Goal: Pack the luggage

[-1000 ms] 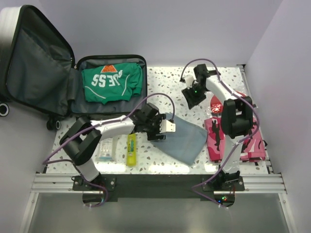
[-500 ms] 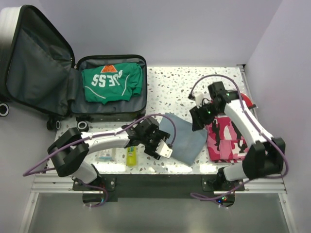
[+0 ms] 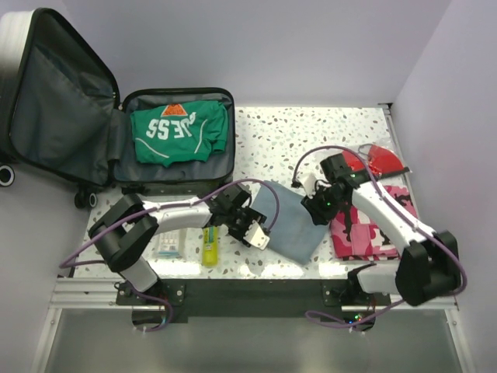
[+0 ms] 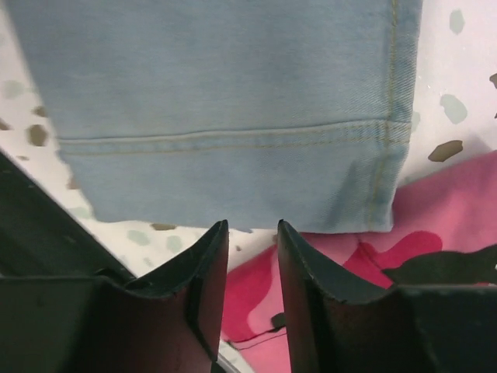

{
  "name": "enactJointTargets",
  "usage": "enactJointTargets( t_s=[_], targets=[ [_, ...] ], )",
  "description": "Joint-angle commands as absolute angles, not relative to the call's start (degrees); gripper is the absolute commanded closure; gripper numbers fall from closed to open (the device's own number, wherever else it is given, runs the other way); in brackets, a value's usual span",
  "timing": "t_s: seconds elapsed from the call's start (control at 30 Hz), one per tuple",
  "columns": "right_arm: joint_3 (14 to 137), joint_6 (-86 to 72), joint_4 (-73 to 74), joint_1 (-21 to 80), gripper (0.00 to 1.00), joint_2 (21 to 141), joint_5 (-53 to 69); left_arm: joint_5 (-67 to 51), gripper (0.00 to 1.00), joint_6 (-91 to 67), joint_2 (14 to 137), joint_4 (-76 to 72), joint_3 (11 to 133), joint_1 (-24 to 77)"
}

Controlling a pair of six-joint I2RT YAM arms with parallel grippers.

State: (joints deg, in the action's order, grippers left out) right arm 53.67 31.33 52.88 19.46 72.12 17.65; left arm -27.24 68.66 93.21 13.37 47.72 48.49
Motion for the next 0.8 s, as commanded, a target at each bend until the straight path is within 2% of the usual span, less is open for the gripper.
enactJointTargets(
  t_s=[0.0,0.3,0.43,0.53,0.63,0.77],
  targets=[
    [54.23,34.44,46.59,20.47,0.66,78.21,8.28,-28.65,0.41,70.49,93.96,15.03,48.70,48.52],
    [59.84,34.27,36.74,21.53,0.69,95.43,1.06,-27.16,0.45,68.38,90.44,15.03,44.39,48.52],
    [69.05,34.80,34.55,21.36,0.72,108.06,0.18,-25.93,0.45,64.61,91.84,12.92,45.43,48.52],
    [76.87,33.32,34.98,21.27,0.72,113.01,-0.88,-24.00,0.44,62.06,94.13,12.40,47.46,48.43],
    [82.16,31.91,36.38,19.70,0.67,114.26,-0.17,-23.03,0.40,60.03,95.88,11.69,48.51,47.82],
    [83.50,32.78,40.42,14.95,0.46,108.21,9.74,-23.90,0.29,58.10,94.84,11.60,49.57,46.50]
  ],
)
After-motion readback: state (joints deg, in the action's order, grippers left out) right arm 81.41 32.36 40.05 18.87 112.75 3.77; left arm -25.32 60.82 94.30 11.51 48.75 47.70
